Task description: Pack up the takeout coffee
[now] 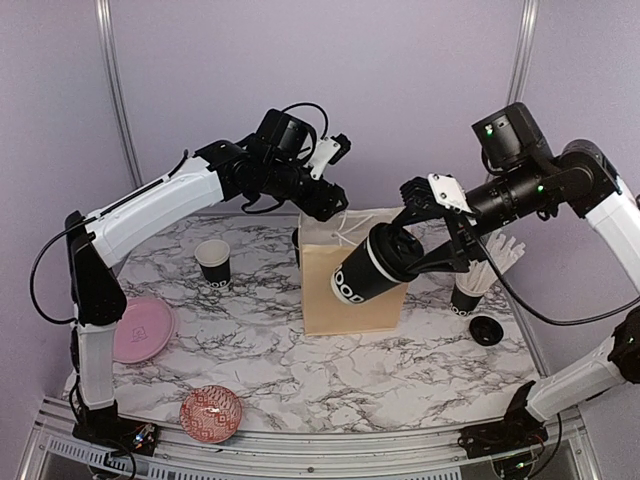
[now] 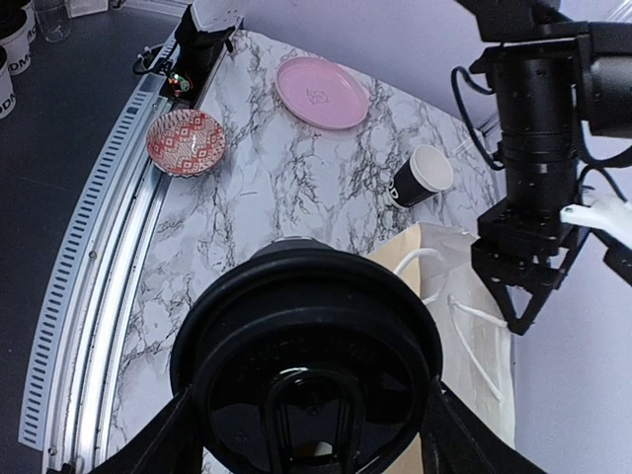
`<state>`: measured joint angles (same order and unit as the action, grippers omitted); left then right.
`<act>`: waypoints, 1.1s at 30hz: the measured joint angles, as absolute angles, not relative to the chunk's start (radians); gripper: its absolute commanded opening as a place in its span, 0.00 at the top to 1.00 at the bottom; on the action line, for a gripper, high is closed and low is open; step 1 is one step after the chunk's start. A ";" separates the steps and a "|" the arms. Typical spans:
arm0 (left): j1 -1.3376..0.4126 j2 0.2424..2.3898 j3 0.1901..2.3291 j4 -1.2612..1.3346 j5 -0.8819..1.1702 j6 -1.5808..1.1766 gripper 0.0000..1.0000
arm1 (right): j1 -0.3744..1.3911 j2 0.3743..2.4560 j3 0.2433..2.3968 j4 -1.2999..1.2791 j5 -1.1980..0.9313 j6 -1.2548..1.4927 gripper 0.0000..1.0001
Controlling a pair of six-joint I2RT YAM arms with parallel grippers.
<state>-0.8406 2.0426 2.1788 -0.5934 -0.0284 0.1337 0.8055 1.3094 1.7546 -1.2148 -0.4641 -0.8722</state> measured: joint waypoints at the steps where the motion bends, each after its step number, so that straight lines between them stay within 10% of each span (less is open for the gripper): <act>1: -0.840 2.053 2.187 -0.601 -0.007 0.144 0.28 | 0.792 1.309 1.776 -1.221 -0.473 -0.872 0.48; 20: -0.815 2.014 2.231 -0.641 0.173 0.139 0.01 | 0.629 1.373 2.049 -1.130 -0.412 -0.810 0.49; 33: -0.815 2.137 2.307 -0.807 0.173 0.207 0.22 | 0.574 1.382 1.980 -1.088 -0.309 -0.804 0.48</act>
<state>-0.8154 2.1368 2.3066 -0.8074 0.1726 0.2070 0.5739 1.3823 1.9797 -1.0878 -0.3088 -0.8040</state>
